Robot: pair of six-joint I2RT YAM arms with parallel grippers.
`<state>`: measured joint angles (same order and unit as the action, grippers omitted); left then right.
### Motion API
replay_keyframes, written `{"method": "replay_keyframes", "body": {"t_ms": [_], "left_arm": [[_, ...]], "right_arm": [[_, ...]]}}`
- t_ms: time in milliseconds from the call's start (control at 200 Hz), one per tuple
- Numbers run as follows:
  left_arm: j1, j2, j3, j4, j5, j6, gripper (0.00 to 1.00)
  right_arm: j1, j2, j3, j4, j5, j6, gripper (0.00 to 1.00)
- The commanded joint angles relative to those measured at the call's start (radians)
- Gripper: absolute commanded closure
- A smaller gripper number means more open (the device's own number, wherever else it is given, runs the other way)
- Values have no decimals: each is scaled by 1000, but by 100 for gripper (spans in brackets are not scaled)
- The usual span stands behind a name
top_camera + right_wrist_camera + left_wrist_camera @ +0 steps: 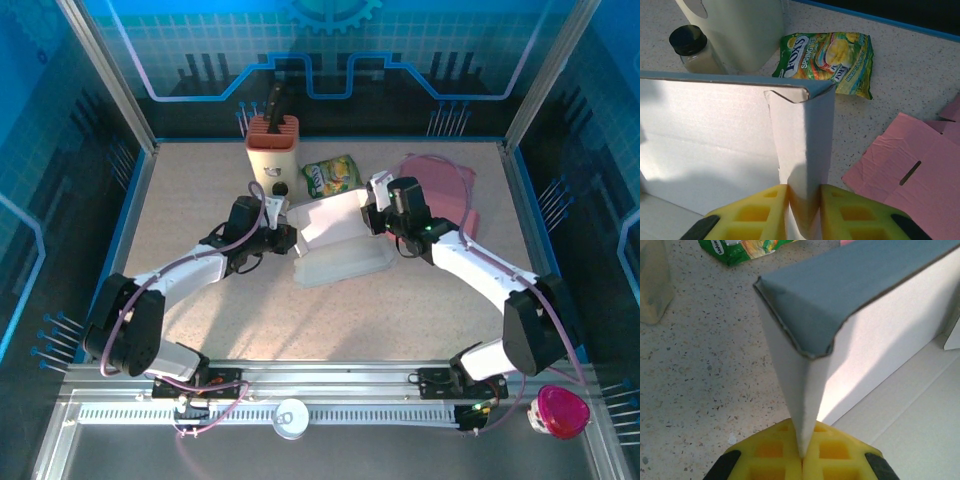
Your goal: Fold the paper box
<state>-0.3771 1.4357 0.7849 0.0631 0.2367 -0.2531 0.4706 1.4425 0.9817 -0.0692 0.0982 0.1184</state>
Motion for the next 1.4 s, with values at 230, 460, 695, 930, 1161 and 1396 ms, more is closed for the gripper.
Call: {"method": "replay_keyframes", "body": {"t_ms": [230,460,695,930,1161,1396], "left_arm": [[-36,-33,68,23,39,44,100],[-48,-25,82,8,3,36,100],[-142,-1,129,-92,-234,-25,100],[-197,19,93,-66,-356,-91,100],[-202,67,84,-74,-361,-75,100],[-233,129,46,-51,-457,-104,100]], "right_arm": [[34,48,56,-9,38,-30,81],[93,72,74,-34,250,-7,100],[193,168,217,-305,666,186,100],[231,185,188,-305,702,229,100],[193,194,136,-213,488,164,100],[184,229,59,-153,455,208,100]]}}
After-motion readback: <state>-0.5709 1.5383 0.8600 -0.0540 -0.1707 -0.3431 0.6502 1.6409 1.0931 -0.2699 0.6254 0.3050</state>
